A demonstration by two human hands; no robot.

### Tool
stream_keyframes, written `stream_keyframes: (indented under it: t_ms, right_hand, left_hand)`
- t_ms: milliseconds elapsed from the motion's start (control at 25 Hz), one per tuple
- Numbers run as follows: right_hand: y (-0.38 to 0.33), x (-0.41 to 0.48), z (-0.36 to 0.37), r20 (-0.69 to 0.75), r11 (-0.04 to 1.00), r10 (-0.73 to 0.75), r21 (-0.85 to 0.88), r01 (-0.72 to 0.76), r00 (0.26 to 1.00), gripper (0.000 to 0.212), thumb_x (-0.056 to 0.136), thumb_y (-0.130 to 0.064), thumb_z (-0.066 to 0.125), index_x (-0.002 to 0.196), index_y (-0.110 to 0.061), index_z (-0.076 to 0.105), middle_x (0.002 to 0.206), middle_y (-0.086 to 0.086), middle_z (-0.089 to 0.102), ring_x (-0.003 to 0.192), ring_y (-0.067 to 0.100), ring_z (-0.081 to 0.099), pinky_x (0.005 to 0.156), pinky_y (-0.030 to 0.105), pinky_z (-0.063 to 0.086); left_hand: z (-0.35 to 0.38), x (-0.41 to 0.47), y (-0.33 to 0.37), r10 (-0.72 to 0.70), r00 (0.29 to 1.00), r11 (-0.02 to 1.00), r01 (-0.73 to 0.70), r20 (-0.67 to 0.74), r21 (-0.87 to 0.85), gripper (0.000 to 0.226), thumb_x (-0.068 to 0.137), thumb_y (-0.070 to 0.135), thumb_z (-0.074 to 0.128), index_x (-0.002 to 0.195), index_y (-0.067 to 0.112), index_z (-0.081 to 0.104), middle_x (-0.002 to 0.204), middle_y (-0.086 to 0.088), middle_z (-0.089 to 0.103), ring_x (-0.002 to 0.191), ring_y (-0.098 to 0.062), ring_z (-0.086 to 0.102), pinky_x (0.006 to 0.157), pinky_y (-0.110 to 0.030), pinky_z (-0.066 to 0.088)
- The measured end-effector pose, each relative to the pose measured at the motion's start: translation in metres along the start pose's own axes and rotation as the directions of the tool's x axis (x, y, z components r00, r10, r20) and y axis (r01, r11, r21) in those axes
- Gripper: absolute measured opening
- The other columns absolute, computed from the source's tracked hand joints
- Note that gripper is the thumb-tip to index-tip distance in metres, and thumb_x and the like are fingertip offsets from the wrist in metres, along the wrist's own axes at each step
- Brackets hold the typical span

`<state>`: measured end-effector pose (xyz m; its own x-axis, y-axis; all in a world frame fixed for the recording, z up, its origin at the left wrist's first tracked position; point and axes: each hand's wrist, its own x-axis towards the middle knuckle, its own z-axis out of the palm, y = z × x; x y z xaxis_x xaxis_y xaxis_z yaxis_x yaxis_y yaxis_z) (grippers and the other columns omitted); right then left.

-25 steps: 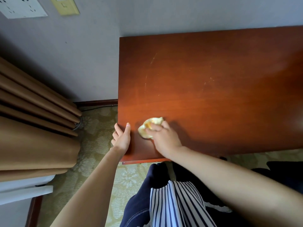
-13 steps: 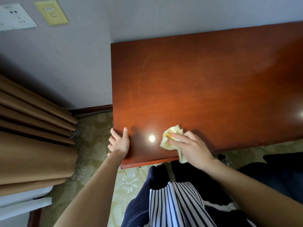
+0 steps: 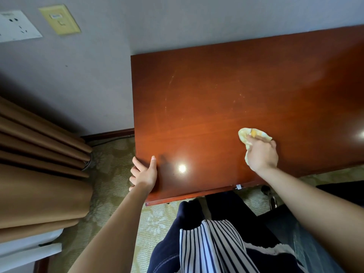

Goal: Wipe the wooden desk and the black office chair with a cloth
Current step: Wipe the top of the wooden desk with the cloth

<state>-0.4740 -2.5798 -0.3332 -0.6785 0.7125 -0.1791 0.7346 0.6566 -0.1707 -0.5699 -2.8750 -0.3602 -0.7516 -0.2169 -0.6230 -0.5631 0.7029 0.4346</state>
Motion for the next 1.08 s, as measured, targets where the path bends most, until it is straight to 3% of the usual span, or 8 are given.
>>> stream_keyframes:
  t_ms: [200, 360, 480, 560, 640, 720, 960, 1080]
  right_hand:
    - [-0.036, -0.051, 0.017, -0.036, 0.963, -0.265, -0.061, 0.263, 0.964, 0.047, 0.092, -0.015, 0.046, 0.133, -0.038, 0.047, 0.141, -0.015, 0.044, 0.112, 0.026, 0.04, 0.081, 0.028, 0.045]
    - [-0.071, -0.09, 0.032, 0.013, 0.865, -0.501, -0.033, 0.501, 0.865, 0.05, 0.088, -0.013, 0.049, 0.134, -0.034, 0.048, 0.14, -0.012, 0.046, 0.109, 0.027, 0.044, 0.077, 0.028, 0.045]
    - [-0.083, -0.113, 0.03, 0.017, 0.71, -0.704, -0.009, 0.704, 0.71, 0.051, 0.069, -0.004, 0.068, 0.117, -0.021, 0.066, 0.123, 0.003, 0.062, 0.093, 0.033, 0.057, 0.062, 0.036, 0.053]
    - [-0.075, -0.118, 0.031, -0.011, 0.578, -0.816, -0.058, 0.814, 0.578, 0.052, 0.054, -0.005, 0.077, 0.104, -0.021, 0.072, 0.11, 0.002, 0.067, 0.081, 0.029, 0.062, 0.052, 0.032, 0.055]
    - [-0.059, -0.114, 0.03, -0.037, 0.47, -0.882, -0.092, 0.878, 0.469, 0.051, 0.051, -0.007, 0.078, 0.099, -0.023, 0.073, 0.107, -0.002, 0.068, 0.08, 0.023, 0.058, 0.051, 0.029, 0.054]
    - [-0.038, -0.105, 0.028, -0.08, 0.432, -0.901, -0.091, 0.897, 0.425, 0.05, 0.052, -0.006, 0.078, 0.098, -0.023, 0.074, 0.108, -0.003, 0.068, 0.085, 0.02, 0.048, 0.055, 0.028, 0.055]
    - [0.024, -0.072, 0.012, -0.193, 0.674, -0.735, -0.104, 0.731, 0.65, 0.05, 0.051, 0.006, 0.083, 0.095, -0.014, 0.076, 0.103, 0.002, 0.071, 0.064, 0.026, 0.058, 0.051, 0.03, 0.055]
    - [0.055, -0.056, 0.003, -0.193, 0.842, -0.539, -0.146, 0.519, 0.82, 0.048, 0.065, 0.005, 0.076, 0.108, -0.016, 0.072, 0.114, 0.001, 0.068, 0.077, 0.03, 0.058, 0.061, 0.033, 0.053]
  left_hand:
    - [0.002, 0.006, 0.0, -0.02, 1.0, 1.0, 0.02, -0.003, 0.009, 0.079, 0.088, 0.07, 0.025, 0.15, 0.029, -0.002, 0.154, -0.007, 0.015, 0.137, -0.034, 0.019, 0.113, -0.052, 0.012]
    - [0.004, 0.005, -0.001, -0.027, 1.0, 0.999, 0.027, -0.011, 0.026, 0.08, 0.087, 0.07, 0.024, 0.15, 0.028, -0.002, 0.154, -0.006, 0.015, 0.137, -0.034, 0.018, 0.113, -0.051, 0.011]
    - [0.002, 0.007, 0.001, -0.026, 1.0, 1.0, 0.026, -0.013, 0.004, 0.079, 0.088, 0.07, 0.025, 0.15, 0.029, -0.001, 0.154, -0.007, 0.015, 0.137, -0.034, 0.018, 0.113, -0.051, 0.01]
    - [0.001, 0.006, 0.0, -0.022, 1.0, 1.0, 0.022, -0.004, -0.012, 0.078, 0.089, 0.069, 0.026, 0.15, 0.029, -0.001, 0.155, -0.007, 0.014, 0.138, -0.034, 0.017, 0.113, -0.051, 0.01]
    - [0.002, 0.005, -0.002, -0.007, 1.0, 1.0, 0.007, -0.005, -0.029, 0.077, 0.089, 0.068, 0.026, 0.15, 0.029, 0.0, 0.155, -0.007, 0.013, 0.139, -0.034, 0.015, 0.114, -0.051, 0.01]
    - [0.003, 0.003, -0.003, 0.003, 1.0, 0.999, -0.004, -0.026, -0.036, 0.077, 0.089, 0.068, 0.027, 0.15, 0.029, 0.002, 0.155, -0.006, 0.014, 0.139, -0.033, 0.015, 0.114, -0.051, 0.01]
    - [0.002, 0.003, -0.004, 0.02, 0.999, 0.999, -0.022, -0.038, -0.044, 0.073, 0.091, 0.065, 0.026, 0.15, 0.028, 0.003, 0.155, -0.008, 0.015, 0.139, -0.034, 0.015, 0.114, -0.051, 0.01]
    - [0.0, 0.004, -0.003, 0.025, 0.999, 0.999, -0.026, -0.02, -0.045, 0.073, 0.092, 0.063, 0.026, 0.151, 0.027, 0.002, 0.156, -0.009, 0.014, 0.14, -0.035, 0.015, 0.114, -0.051, 0.009]
